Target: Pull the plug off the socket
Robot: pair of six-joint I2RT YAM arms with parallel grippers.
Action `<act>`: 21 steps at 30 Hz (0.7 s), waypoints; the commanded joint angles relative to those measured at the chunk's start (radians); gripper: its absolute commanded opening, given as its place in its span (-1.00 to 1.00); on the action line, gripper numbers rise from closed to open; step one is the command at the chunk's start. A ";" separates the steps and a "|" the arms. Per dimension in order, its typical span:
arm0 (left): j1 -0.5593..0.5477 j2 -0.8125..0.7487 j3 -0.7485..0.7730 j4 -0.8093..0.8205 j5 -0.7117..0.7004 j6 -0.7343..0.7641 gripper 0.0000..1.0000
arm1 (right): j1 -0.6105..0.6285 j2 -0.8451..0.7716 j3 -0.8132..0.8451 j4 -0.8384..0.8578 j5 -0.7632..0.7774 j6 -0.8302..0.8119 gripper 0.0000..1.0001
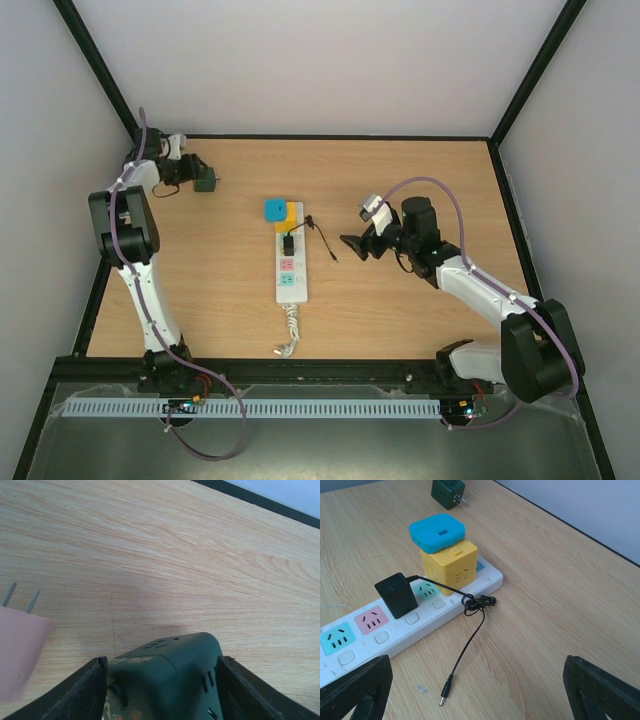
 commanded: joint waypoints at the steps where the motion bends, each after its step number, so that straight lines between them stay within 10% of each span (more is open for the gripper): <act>1: 0.016 -0.034 -0.016 -0.010 0.024 0.003 0.19 | -0.008 -0.025 -0.012 0.007 -0.014 0.015 0.84; 9: 0.024 -0.029 -0.011 -0.007 0.078 0.010 0.18 | -0.011 -0.029 -0.010 0.005 -0.016 0.017 0.85; 21: 0.026 -0.229 -0.024 -0.130 -0.036 0.114 0.99 | -0.016 -0.114 0.049 -0.019 0.071 0.071 0.97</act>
